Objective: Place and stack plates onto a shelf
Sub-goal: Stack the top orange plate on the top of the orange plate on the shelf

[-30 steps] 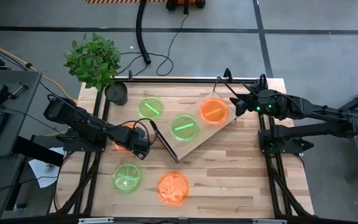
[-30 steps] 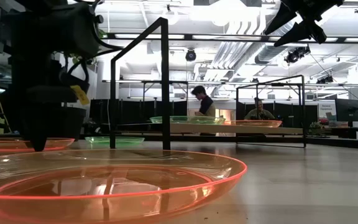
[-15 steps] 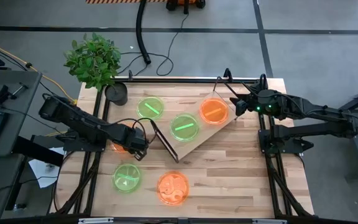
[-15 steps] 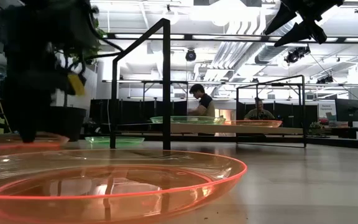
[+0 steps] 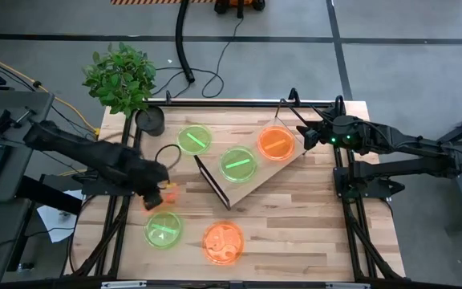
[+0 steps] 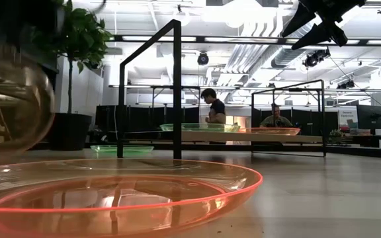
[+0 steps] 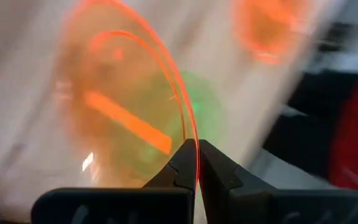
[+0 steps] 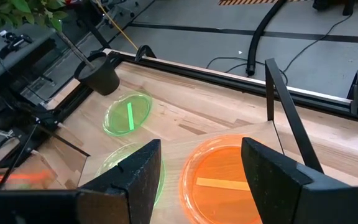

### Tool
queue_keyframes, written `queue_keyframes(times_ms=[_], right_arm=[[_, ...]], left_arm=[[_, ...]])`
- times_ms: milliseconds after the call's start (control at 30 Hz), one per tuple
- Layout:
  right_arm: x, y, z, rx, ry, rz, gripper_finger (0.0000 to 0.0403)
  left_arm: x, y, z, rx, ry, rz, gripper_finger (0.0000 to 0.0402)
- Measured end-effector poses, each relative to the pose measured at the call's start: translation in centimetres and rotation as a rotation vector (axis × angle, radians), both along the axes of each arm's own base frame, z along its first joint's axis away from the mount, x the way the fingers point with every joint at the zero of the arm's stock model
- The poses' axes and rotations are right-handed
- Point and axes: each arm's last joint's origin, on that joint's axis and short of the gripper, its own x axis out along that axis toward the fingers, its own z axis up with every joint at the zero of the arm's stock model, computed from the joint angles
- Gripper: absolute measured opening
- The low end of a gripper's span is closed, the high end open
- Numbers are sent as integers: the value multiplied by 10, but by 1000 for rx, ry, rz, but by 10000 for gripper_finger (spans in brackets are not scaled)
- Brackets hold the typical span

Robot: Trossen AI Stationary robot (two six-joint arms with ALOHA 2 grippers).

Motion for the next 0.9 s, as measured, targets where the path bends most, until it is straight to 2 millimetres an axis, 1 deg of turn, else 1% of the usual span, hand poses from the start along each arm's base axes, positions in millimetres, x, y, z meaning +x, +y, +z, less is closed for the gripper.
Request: queue_keyframes(times_ms=[133, 200, 300, 400, 467, 500, 567, 633, 667, 767, 900], right_arm=[[0, 0, 0, 0, 0, 0, 206], [0, 0, 0, 0, -1, 0, 206], [0, 0, 0, 0, -3, 0, 206], [1, 0, 1, -2, -15, 0, 206], [1, 0, 2, -4, -23, 1, 206], [1, 0, 2, -9, -26, 3, 206], [2, 0, 3, -13, -30, 5, 206], [2, 0, 4, -15, -41, 5, 206], [2, 0, 5, -16, -48, 6, 206], [4, 0, 8, -24, -78, 23, 206], [7, -1, 18, -88, -155, 55, 206]], left_arm=[[-11, 0, 50, -130, -201, -108, 0], [-17, 3, 80, -180, -301, -98, 0], [-25, 11, 126, -220, -445, -32, 0], [-27, 21, 165, -159, -598, 56, 0], [-21, 27, 185, -56, -697, 76, 0], [-14, 30, 193, 6, -732, 66, 0], [9, 37, 198, 131, -754, 19, 0], [38, 46, 195, 246, -746, -61, 0], [54, 52, 190, 299, -731, -110, 0], [100, 73, 168, 454, -679, -251, 0], [155, 107, 125, 576, -602, -375, 0]])
